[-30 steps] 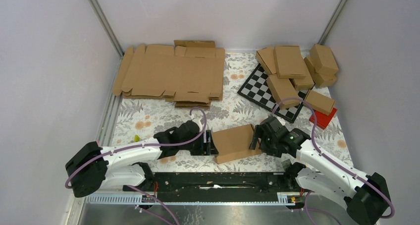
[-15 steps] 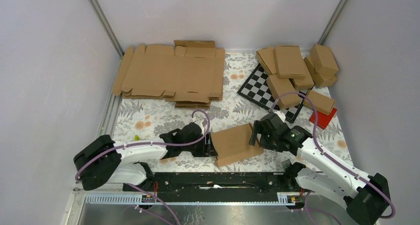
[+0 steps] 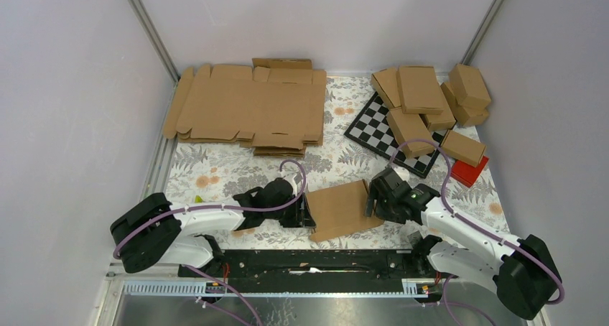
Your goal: Fold the paper box
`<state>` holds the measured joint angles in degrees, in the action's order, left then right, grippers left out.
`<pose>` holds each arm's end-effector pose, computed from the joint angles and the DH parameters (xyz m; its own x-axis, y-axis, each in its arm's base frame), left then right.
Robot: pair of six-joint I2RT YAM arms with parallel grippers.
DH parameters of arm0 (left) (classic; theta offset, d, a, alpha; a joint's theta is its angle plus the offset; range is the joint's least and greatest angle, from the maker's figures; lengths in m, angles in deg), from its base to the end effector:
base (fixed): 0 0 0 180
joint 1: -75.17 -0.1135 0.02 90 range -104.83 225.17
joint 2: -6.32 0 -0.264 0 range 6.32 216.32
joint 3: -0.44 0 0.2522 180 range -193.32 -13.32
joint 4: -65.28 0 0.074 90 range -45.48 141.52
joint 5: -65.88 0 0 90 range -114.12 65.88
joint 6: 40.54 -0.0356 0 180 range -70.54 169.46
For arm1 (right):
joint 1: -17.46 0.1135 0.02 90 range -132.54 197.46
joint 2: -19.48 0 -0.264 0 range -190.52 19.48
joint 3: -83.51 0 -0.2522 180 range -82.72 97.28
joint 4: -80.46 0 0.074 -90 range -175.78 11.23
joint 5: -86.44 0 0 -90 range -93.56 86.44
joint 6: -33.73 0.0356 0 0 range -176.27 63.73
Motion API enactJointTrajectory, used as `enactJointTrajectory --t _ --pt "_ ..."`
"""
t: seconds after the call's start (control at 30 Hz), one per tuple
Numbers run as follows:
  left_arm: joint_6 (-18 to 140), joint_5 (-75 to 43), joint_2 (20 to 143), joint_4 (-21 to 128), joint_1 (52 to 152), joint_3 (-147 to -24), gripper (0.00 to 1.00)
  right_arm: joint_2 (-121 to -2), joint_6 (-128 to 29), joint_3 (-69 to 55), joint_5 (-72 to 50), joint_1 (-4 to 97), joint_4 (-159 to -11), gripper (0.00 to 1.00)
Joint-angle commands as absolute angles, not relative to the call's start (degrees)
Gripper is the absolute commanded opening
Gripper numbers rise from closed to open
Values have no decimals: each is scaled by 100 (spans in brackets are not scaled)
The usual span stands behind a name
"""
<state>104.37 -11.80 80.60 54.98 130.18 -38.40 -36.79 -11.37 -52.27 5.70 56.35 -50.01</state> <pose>0.1256 -0.1927 0.1435 -0.9609 -0.0213 -0.2762 0.1732 0.7320 -0.6589 0.1375 0.1035 0.1844 -0.8802 0.1851 -0.4370 0.0865 0.9680 0.2357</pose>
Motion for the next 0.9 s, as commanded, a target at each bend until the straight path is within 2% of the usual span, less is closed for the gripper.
enactJointTrajectory --t 0.0,0.17,0.23,0.43,0.53,0.6,0.73,0.87 --pt "10262 -1287 7944 5358 12969 -3924 37 -3569 -1009 -5323 607 5650 -5242 75" --pt "10105 -1334 7694 5096 12923 -4122 39 -3287 -1143 -5195 606 5649 -5238 73" --pt "10043 -1339 7614 4902 12865 -4209 41 -3236 -1278 -5096 585 5649 -5241 75" --pt "9954 -1428 7183 4663 12769 -4222 59 -3198 -1730 -4733 898 5657 -5244 83" --pt "10020 -1423 7069 4673 12732 -4189 62 -3355 -1914 -4499 921 5597 -5273 84" --pt "10080 -1392 7085 4749 12736 -4180 64 -3502 -2153 -4403 620 5427 -5403 84" --pt "10121 -1242 7181 5114 12736 -4101 70 -3556 -2695 -4584 -789 4747 -6106 86" --pt "10135 -1273 7213 5355 12722 -4031 70 -3288 -2828 -5070 -1079 4541 -6731 84"
